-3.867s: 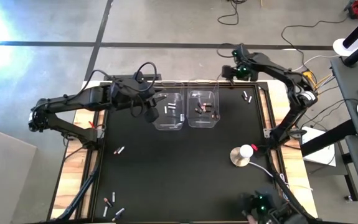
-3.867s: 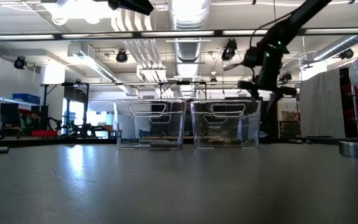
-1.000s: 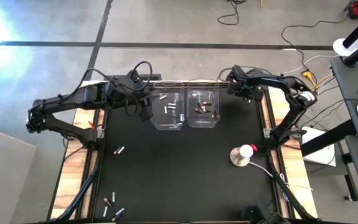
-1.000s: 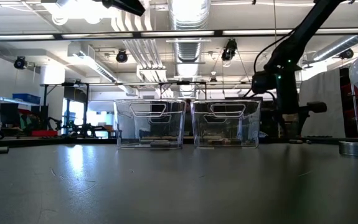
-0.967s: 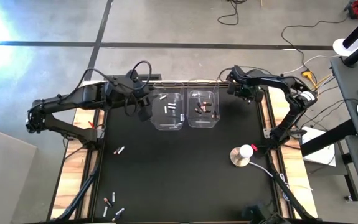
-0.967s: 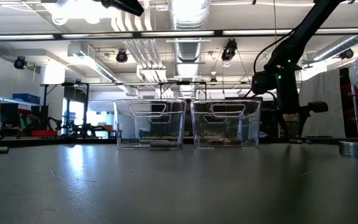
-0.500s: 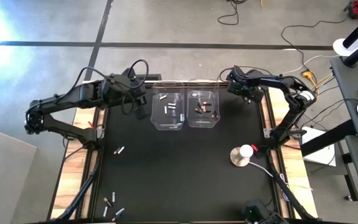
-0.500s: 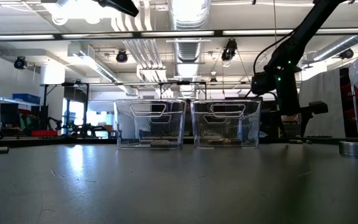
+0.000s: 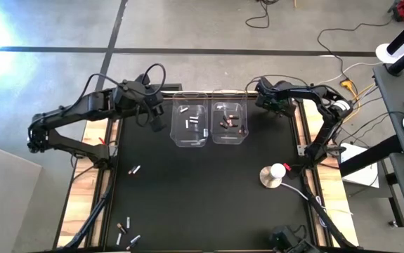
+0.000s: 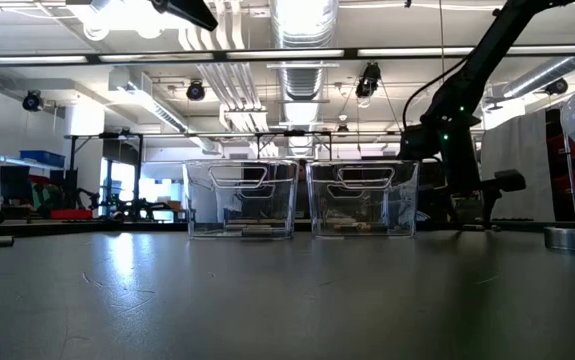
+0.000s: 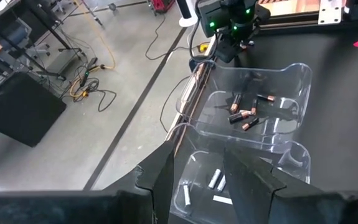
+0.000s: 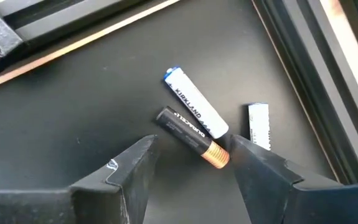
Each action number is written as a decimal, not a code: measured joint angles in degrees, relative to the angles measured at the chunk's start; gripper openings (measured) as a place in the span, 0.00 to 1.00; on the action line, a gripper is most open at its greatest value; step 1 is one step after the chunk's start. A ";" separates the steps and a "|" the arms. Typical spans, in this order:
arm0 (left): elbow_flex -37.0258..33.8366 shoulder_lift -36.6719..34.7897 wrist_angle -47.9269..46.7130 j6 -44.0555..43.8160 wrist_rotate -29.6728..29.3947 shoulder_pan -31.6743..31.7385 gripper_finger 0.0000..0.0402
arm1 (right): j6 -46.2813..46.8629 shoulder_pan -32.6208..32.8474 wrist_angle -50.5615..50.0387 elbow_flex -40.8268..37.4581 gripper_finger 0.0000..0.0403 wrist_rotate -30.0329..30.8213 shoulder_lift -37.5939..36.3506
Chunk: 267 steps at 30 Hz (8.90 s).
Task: Sort batteries
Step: Put the black battery into the right transparent bin, then put the white battery into the left transparent bin
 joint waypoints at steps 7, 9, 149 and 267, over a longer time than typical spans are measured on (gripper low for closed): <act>0.00 0.68 1.60 1.28 0.00 0.14 0.30 | -1.89 0.30 0.82 0.02 0.48 -2.82 0.14; 0.00 0.80 1.66 1.31 0.02 0.14 0.30 | -2.65 0.47 1.12 0.06 0.46 -3.66 0.15; -0.02 -4.22 7.58 -20.11 18.03 0.15 0.30 | -45.88 15.54 -28.05 53.35 0.47 -15.40 5.62; -0.02 -5.86 5.45 -17.71 17.33 0.15 0.30 | -33.67 -0.51 -15.62 13.68 0.07 -17.42 0.40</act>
